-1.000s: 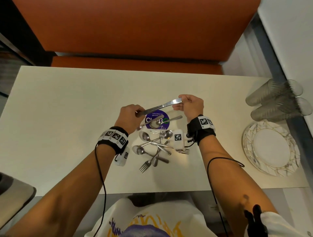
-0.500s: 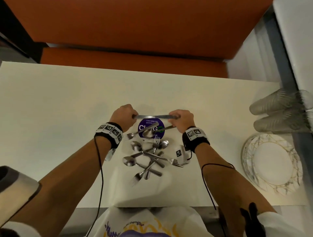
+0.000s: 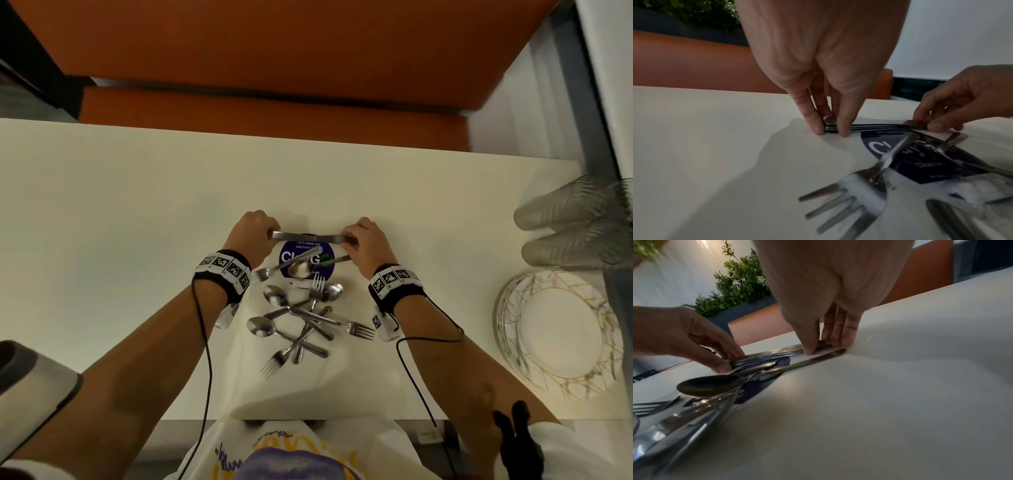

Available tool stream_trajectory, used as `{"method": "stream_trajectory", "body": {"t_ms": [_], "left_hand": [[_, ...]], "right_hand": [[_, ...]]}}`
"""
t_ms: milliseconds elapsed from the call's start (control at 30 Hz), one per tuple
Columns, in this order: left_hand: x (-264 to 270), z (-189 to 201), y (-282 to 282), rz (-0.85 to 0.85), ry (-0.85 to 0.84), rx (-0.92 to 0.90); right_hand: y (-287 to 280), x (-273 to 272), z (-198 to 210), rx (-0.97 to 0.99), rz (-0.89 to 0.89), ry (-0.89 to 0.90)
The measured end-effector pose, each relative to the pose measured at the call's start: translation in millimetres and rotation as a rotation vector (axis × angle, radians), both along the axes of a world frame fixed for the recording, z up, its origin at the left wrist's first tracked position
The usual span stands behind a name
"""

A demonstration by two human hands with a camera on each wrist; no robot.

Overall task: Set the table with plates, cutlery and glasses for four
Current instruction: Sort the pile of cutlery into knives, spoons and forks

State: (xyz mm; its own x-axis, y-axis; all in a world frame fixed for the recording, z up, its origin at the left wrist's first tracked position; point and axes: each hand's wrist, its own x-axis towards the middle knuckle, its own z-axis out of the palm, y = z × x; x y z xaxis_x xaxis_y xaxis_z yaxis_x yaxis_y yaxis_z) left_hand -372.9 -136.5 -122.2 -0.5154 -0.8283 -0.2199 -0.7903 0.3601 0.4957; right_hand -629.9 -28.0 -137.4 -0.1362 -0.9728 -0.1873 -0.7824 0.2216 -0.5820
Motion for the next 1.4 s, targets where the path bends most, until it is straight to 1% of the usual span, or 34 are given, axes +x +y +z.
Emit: {"method": "stream_trajectory", "body": {"t_ms": [167, 333, 467, 633, 767, 900, 1000, 1100, 1267, 1400], "left_hand": [[0.3, -2.6, 1.4, -0.004, 0.005, -0.016], [2.1, -3.3, 3.4, 0.027, 0.03, -0.026], [3.7, -4.6, 2.0, 0.018, 0.032, -0.01], [9.0, -4.0, 0.9, 0.021, 0.037, 0.064], [15.8, -0.3, 4.0, 0.064, 0.031, 0.114], [23.8, 4.9, 16.8, 0.156, 0.051, 0.021], [29.9, 11.0, 31.3, 0.192, 0.078, -0.021], [35.4, 15.0, 47.4, 0.177, 0.123, 0.022], [47.3, 13.9, 71.0, 0.216, 0.182, 0.057], [58.2, 13.7, 83.8, 0.288, 0.236, 0.08]], "right_hand": [[1.0, 0.3, -3.7, -0.006, -0.016, -0.009], [1.8, -0.1, -4.8, -0.01, -0.016, 0.004], [1.3, 0.6, -4.7, 0.009, -0.023, 0.007], [5.3, 2.6, -2.8, 0.013, -0.059, 0.035], [10.4, 6.6, 2.1, -0.054, -0.088, 0.089], [14.5, 15.3, 11.3, -0.099, -0.055, 0.07], [20.5, 29.0, 14.0, -0.067, 0.045, 0.041], [27.6, 40.8, 9.4, -0.021, 0.129, 0.076], [36.3, 50.4, 3.2, 0.036, 0.063, 0.079], [32.5, 50.8, 12.3, 0.18, 0.034, 0.081]]}}
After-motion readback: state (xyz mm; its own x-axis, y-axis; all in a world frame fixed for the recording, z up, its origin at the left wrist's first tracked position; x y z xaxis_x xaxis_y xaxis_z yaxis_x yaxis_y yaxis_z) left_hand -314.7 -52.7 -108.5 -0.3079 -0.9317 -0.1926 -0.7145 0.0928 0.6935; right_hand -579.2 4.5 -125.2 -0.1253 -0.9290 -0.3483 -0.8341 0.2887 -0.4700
